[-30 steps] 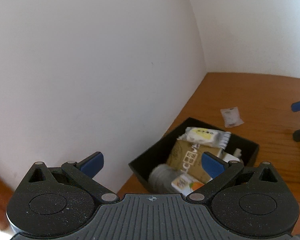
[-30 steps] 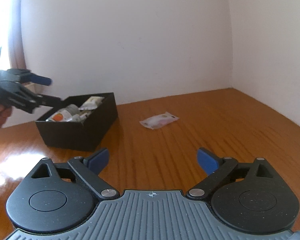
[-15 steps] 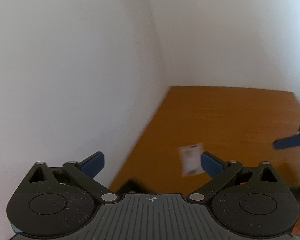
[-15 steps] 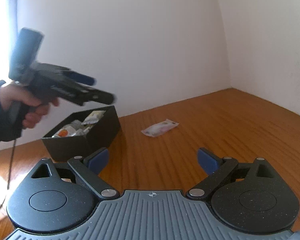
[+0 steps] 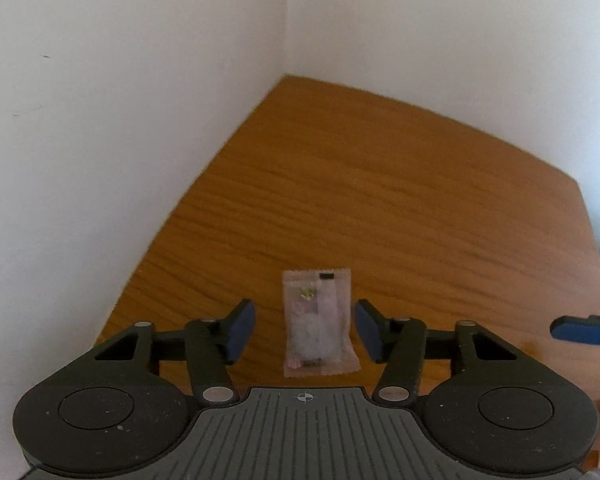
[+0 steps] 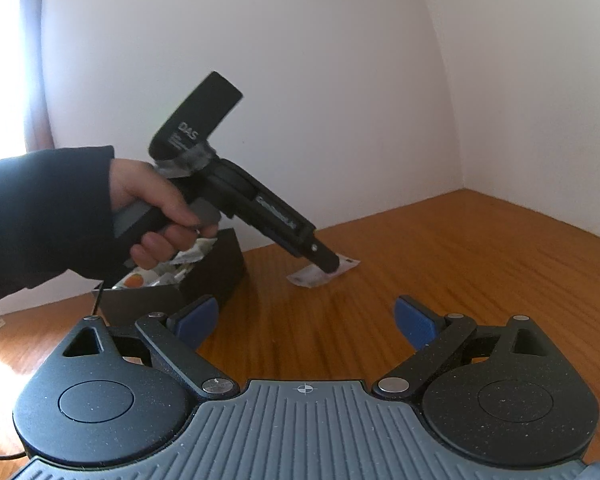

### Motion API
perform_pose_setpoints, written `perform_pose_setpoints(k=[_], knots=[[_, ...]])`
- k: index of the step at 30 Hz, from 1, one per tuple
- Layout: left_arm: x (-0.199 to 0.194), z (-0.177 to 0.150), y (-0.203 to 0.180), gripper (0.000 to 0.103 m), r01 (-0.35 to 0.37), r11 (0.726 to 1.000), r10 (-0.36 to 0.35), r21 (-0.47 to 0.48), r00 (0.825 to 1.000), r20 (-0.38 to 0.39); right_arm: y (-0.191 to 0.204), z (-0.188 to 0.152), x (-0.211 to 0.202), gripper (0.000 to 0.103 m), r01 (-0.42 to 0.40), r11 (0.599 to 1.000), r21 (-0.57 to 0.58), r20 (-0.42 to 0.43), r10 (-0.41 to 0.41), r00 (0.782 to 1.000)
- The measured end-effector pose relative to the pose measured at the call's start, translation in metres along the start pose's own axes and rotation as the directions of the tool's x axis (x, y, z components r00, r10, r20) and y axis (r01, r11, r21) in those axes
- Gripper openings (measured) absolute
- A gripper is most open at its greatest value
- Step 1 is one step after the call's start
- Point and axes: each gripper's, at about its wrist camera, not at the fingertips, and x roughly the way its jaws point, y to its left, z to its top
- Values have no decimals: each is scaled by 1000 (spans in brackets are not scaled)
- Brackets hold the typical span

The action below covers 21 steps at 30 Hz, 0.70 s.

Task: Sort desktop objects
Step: 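Reach the left gripper down to the clear plastic packet and close on it, then lift the clear packet with the left gripper and carry it toward the black box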

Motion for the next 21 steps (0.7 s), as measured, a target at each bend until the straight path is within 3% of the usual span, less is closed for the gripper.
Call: perform_pose_setpoints(k=[4, 5, 6, 7, 13, 21], knots=[[2, 0, -7, 52, -26, 999, 27, 32, 1000, -16, -2, 0, 3, 94, -16, 1000, 6, -9, 16, 1000], [2, 3, -8, 47, -25, 999, 26, 35, 1000, -14, -2, 0, 3, 94, -19, 1000, 7, -9, 19, 1000], [0, 2, -9, 32, -27, 999, 27, 35, 1000, -6, -3, 0, 3, 94, -21, 1000, 9, -8, 22, 1000], [-1, 0, -8, 30, -26, 999, 26, 25, 1000, -1, -3, 0, 3, 94, -21, 1000, 11, -8, 21, 1000], [-21, -9, -15, 28, -21, 1000, 22, -15, 995, 93, -4, 0, 7, 94, -16, 1000, 16, -16, 16, 1000], [-98, -45, -31, 28, -71, 997, 72, -12, 972, 224, 0, 0, 13, 94, 5, 1000, 4, -40, -4, 999]])
